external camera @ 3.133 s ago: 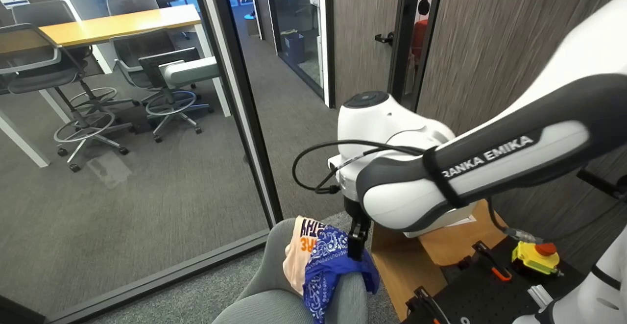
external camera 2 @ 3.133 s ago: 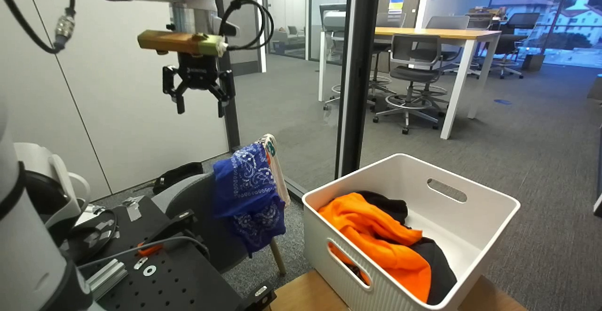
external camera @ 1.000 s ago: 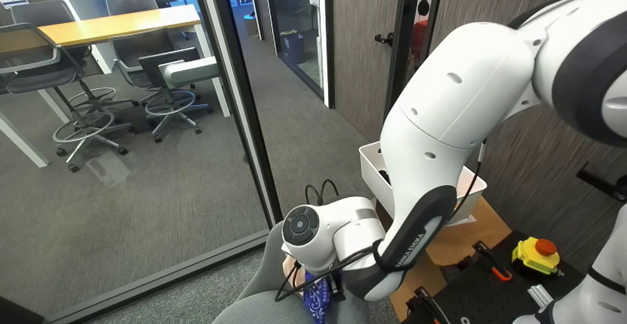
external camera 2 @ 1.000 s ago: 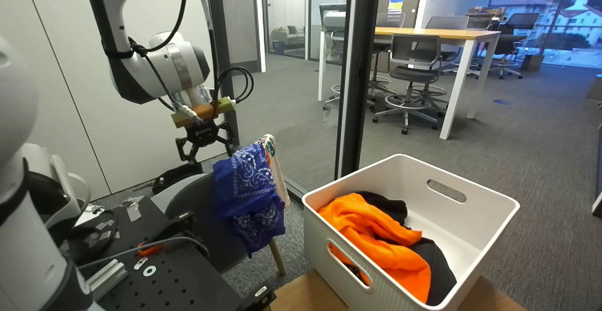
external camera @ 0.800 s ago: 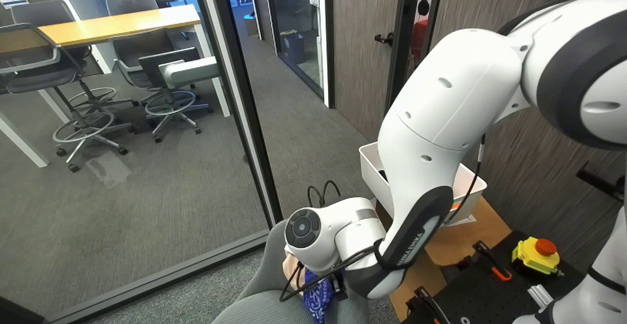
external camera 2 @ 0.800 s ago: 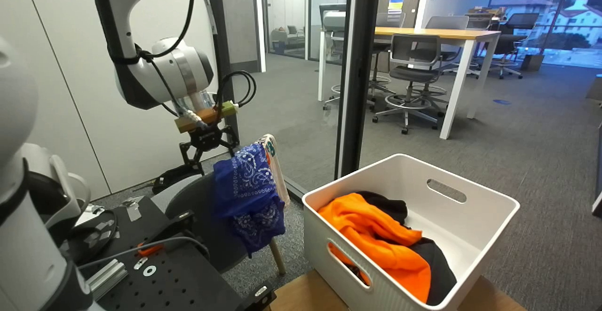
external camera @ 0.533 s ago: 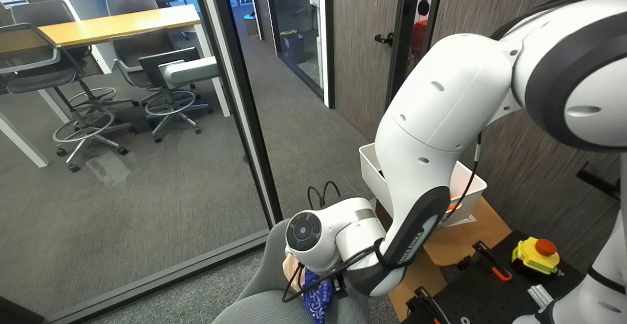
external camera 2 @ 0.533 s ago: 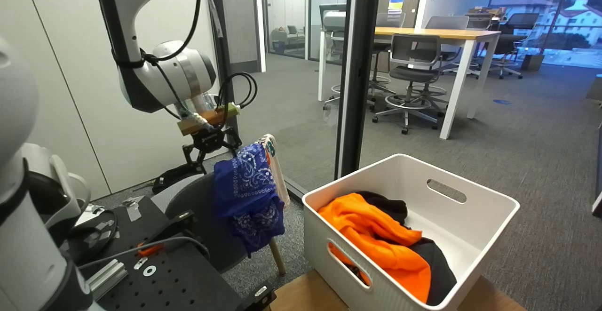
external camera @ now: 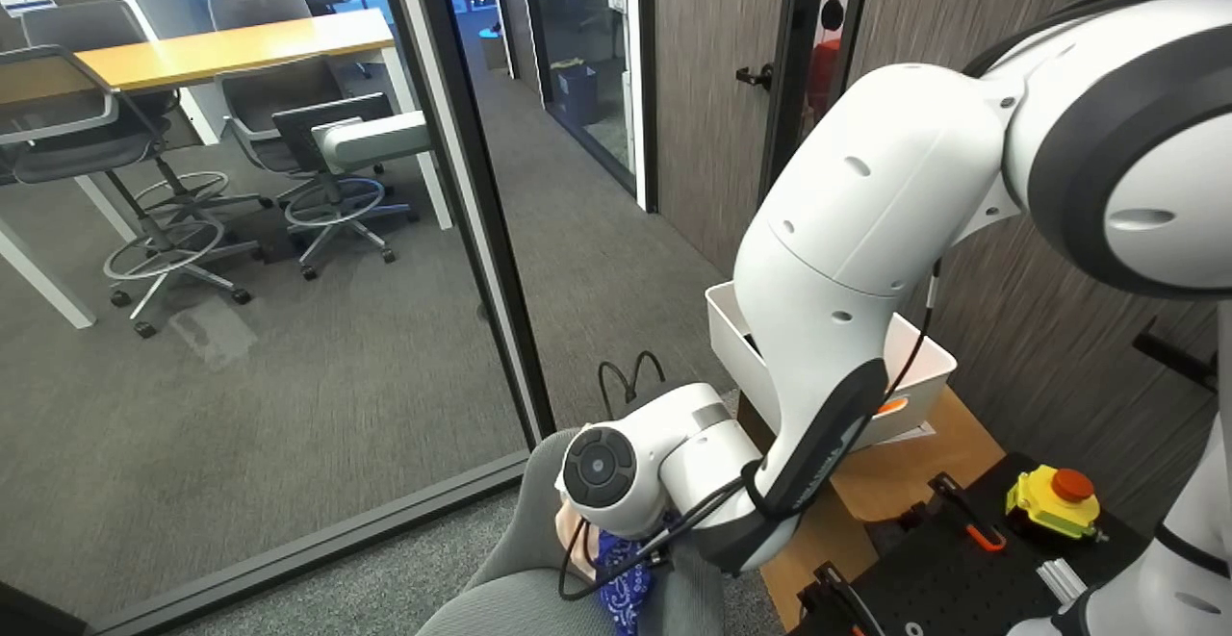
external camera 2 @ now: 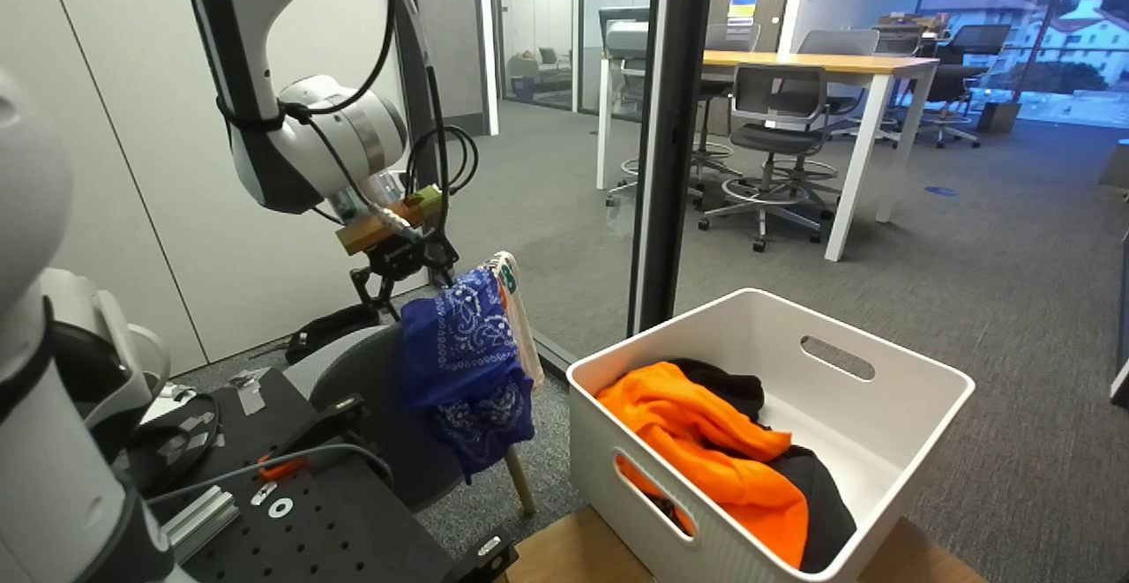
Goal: Put the blue cloth in the basket.
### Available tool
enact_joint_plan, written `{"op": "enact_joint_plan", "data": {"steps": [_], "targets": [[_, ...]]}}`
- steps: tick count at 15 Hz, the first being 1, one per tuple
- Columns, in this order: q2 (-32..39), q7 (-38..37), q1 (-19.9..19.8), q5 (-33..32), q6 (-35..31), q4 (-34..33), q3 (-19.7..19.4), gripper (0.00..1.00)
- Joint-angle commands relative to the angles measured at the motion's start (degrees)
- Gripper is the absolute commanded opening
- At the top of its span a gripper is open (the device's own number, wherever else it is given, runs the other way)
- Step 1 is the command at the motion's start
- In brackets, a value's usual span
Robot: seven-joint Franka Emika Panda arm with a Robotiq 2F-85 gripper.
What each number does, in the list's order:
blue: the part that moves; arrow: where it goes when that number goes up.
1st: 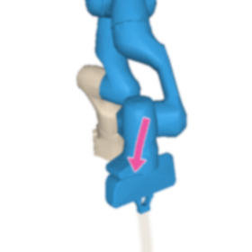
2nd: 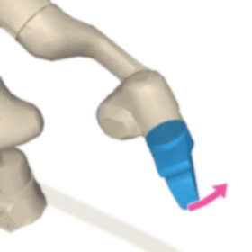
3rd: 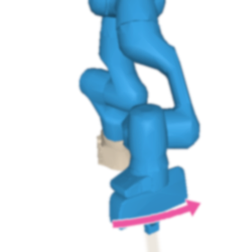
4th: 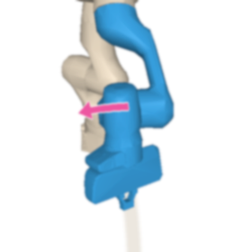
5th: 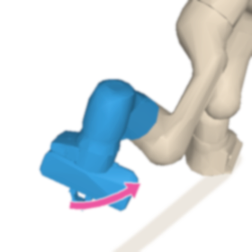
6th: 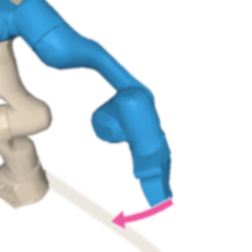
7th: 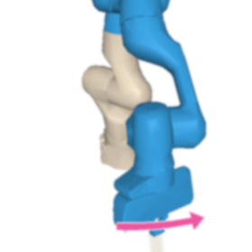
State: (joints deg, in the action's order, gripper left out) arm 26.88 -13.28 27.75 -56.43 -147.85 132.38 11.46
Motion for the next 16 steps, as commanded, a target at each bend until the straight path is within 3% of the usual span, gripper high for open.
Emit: {"op": "enact_joint_plan", "data": {"steps": [1, 9, 16], "targets": [[0.24, -6.01, 0.60, -5.89, -0.50, -0.74, -1.01, 1.00], [0.74, -12.37, -0.38, -13.57, 1.10, -0.79, -0.14, 1.00], [5.15, -10.43, 1.54, -12.45, 5.93, -4.34, 3.70, 1.00]]}}
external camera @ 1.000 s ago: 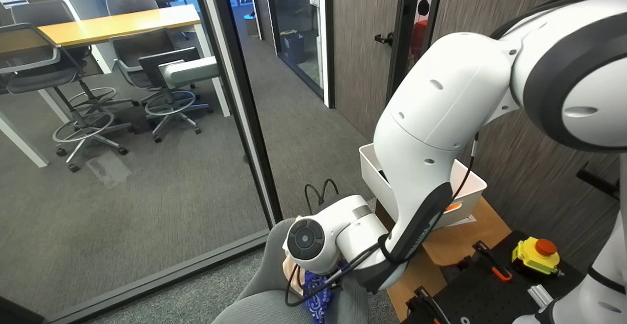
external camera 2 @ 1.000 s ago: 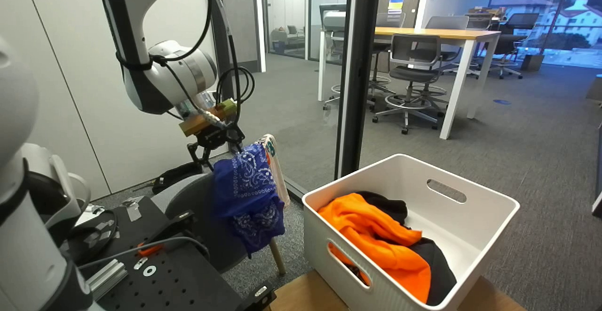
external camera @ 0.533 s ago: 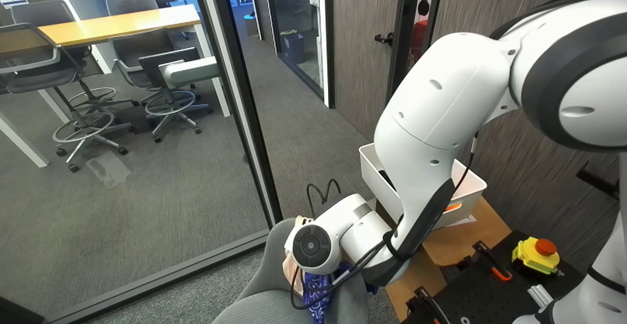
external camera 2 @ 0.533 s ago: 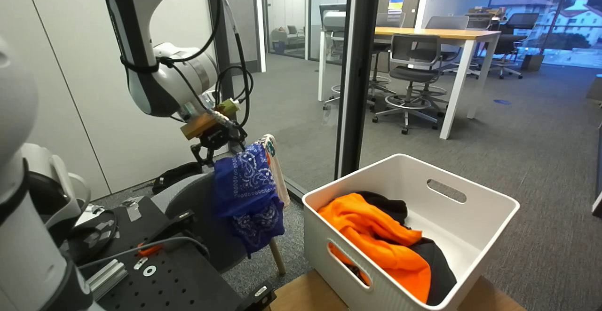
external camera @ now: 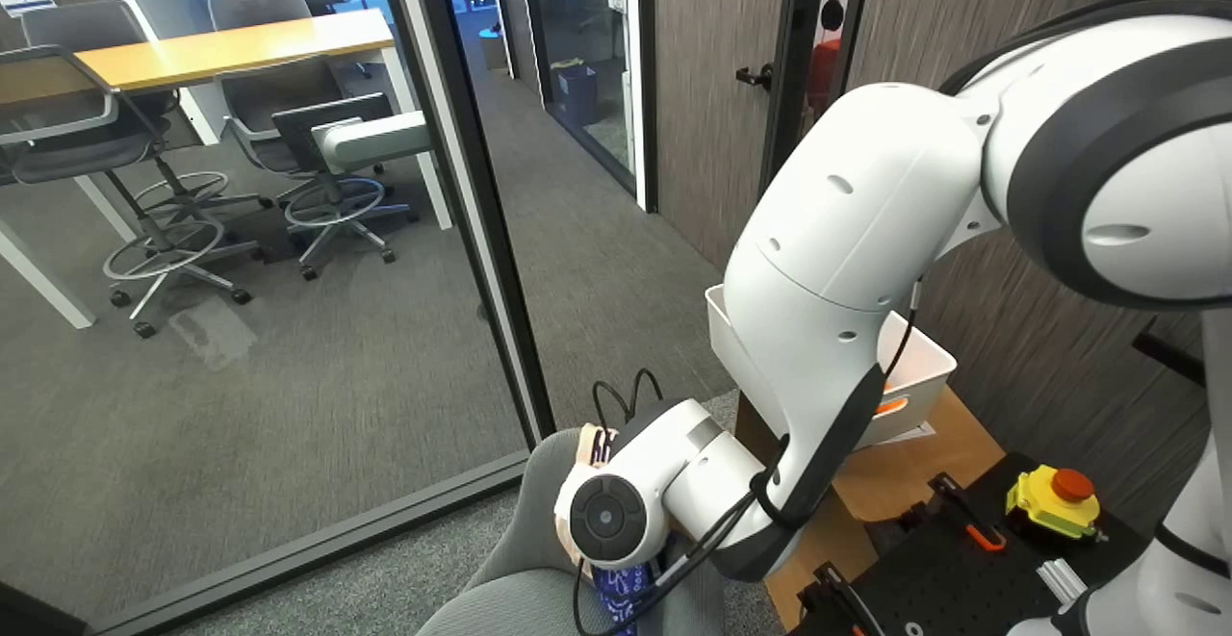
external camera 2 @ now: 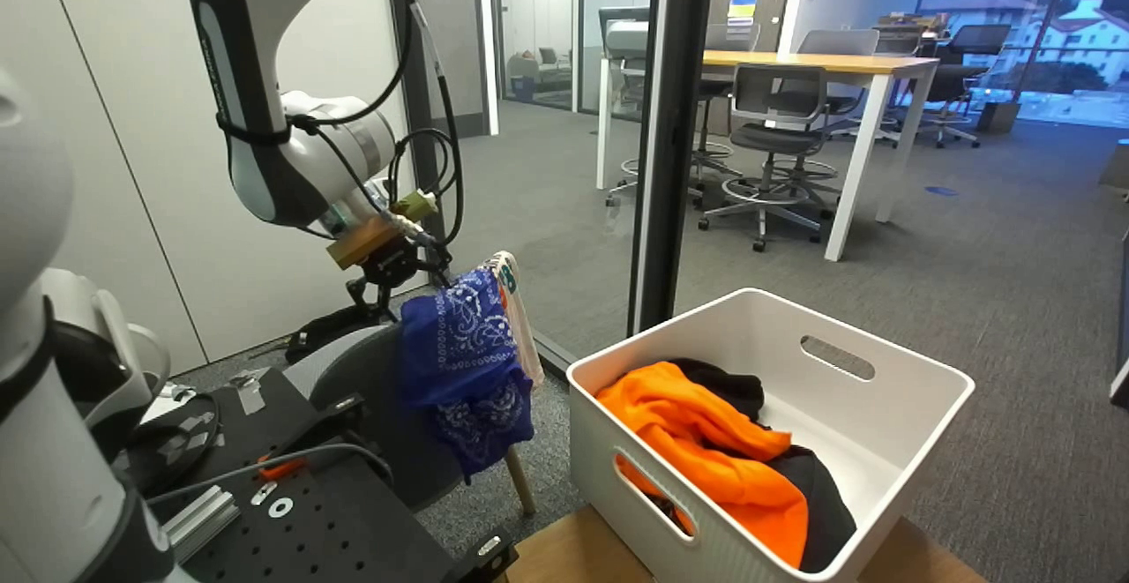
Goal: Put the blue cloth in the basket.
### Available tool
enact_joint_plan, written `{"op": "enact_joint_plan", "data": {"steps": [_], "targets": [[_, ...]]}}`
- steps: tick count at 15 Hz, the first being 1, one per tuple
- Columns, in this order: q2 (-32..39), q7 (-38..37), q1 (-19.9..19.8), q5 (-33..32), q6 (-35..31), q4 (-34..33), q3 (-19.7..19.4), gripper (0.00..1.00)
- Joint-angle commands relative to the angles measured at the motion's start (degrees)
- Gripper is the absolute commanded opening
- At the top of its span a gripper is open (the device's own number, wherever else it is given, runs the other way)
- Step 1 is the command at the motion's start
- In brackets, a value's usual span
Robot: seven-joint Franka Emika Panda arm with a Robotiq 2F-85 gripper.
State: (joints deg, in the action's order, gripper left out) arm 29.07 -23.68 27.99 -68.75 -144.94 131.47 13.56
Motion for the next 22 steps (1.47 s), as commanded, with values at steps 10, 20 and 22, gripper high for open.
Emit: {"op": "enact_joint_plan", "data": {"steps": [10, 20, 22], "targets": [[10.52, 3.94, 5.73, 2.43, 11.61, -13.71, 5.04, 1.00], [16.12, 23.29, 8.72, 14.42, 24.75, -20.98, 6.55, 1.00], [15.15, 23.05, 8.96, 12.98, 25.47, -19.65, 5.75, 1.00]]}}
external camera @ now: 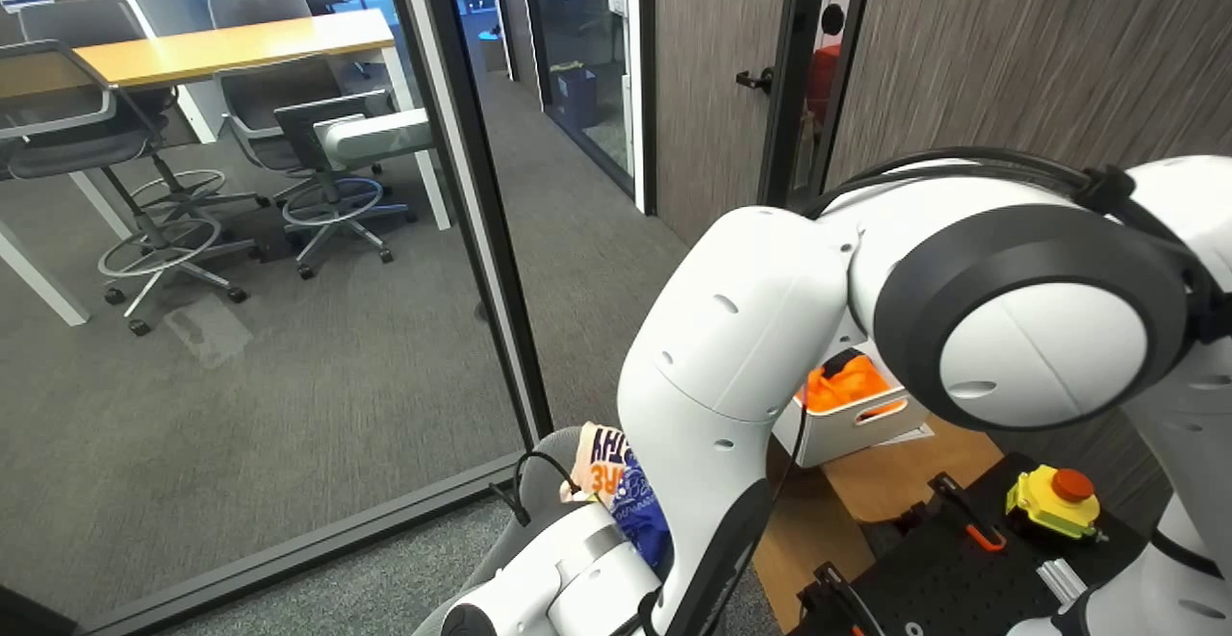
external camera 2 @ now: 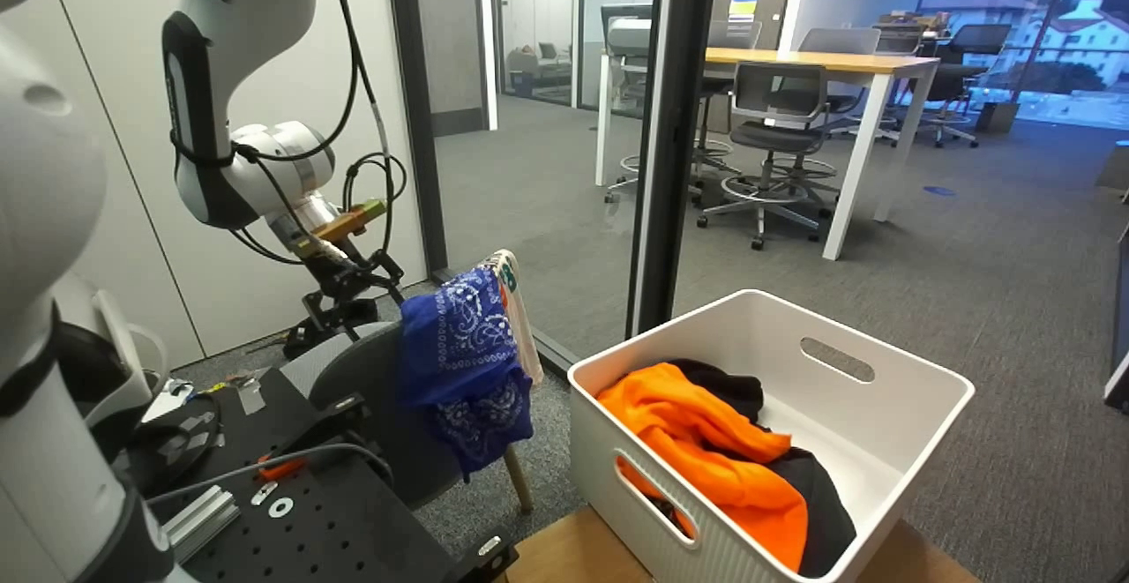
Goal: Put the blue cloth in the basket.
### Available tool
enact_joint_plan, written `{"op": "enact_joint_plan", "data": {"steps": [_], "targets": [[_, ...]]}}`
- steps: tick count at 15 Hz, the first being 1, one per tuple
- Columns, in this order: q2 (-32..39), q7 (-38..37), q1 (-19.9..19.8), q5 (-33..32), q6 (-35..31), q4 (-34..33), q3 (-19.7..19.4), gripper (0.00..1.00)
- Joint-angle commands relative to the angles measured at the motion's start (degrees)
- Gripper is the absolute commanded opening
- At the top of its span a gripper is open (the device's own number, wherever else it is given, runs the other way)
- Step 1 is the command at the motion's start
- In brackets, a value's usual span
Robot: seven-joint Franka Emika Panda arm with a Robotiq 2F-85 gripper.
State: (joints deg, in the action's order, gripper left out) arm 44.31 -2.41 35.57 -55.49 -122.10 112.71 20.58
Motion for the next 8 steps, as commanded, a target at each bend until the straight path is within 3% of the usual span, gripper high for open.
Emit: {"op": "enact_joint_plan", "data": {"steps": [1, 8], "targets": [[-0.81, 1.43, 1.07, -0.84, 2.52, 0.57, -1.72, 1.00], [-7.82, -2.72, -4.20, -6.63, -1.83, 13.47, -4.53, 1.00]]}}
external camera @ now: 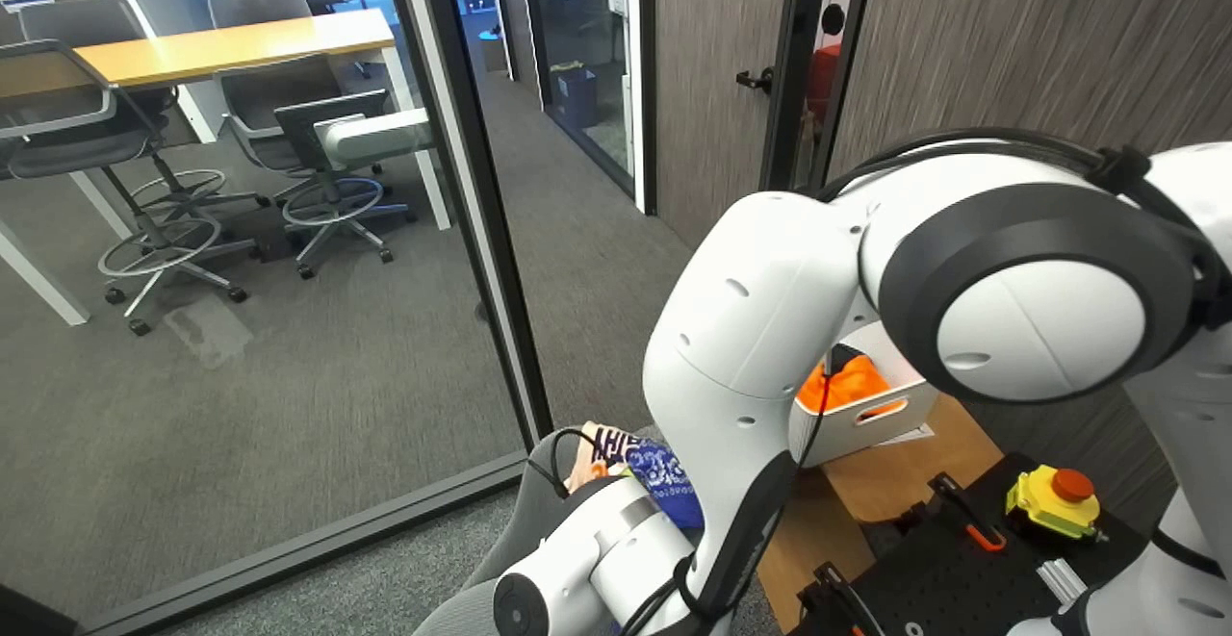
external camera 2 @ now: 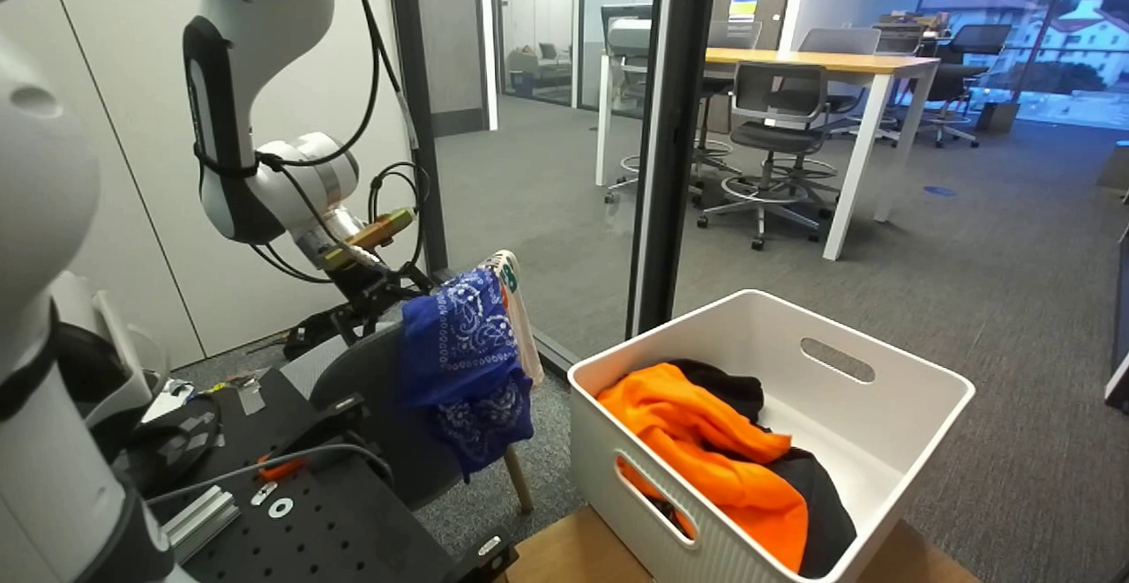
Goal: Put the blue cloth in the basket.
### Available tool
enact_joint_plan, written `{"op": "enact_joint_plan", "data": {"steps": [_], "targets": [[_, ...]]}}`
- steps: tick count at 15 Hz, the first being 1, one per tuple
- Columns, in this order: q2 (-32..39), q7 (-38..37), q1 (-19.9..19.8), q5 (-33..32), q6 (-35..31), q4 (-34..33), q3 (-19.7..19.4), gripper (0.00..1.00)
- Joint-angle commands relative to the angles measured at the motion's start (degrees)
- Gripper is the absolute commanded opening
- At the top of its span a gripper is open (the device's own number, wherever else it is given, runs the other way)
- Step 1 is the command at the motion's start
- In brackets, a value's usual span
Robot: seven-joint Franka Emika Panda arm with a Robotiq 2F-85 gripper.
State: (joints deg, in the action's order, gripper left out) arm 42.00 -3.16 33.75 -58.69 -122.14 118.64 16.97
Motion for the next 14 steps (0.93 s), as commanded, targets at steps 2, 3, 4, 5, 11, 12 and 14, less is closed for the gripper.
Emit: {"op": "enact_joint_plan", "data": {"steps": [2, 3, 4, 5, 11, 12, 14], "targets": [[-7.49, -3.95, -3.25, -5.85, -4.48, 9.80, -1.18, 1.00], [-8.19, -5.10, -3.46, -7.04, -5.40, 10.68, -1.17, 1.00], [-9.09, -6.14, -3.76, -8.15, -6.34, 11.66, -1.10, 1.00], [-9.73, -7.66, -3.89, -9.38, -6.83, 12.43, -1.18, 1.00], [-13.75, -13.53, -6.81, -15.93, -10.75, 15.88, -1.51, 1.00], [-14.36, -14.24, -7.33, -16.72, -11.28, 16.35, -1.49, 1.00], [-15.42, -15.83, -8.27, -18.35, -12.27, 17.39, -1.55, 1.00]]}}
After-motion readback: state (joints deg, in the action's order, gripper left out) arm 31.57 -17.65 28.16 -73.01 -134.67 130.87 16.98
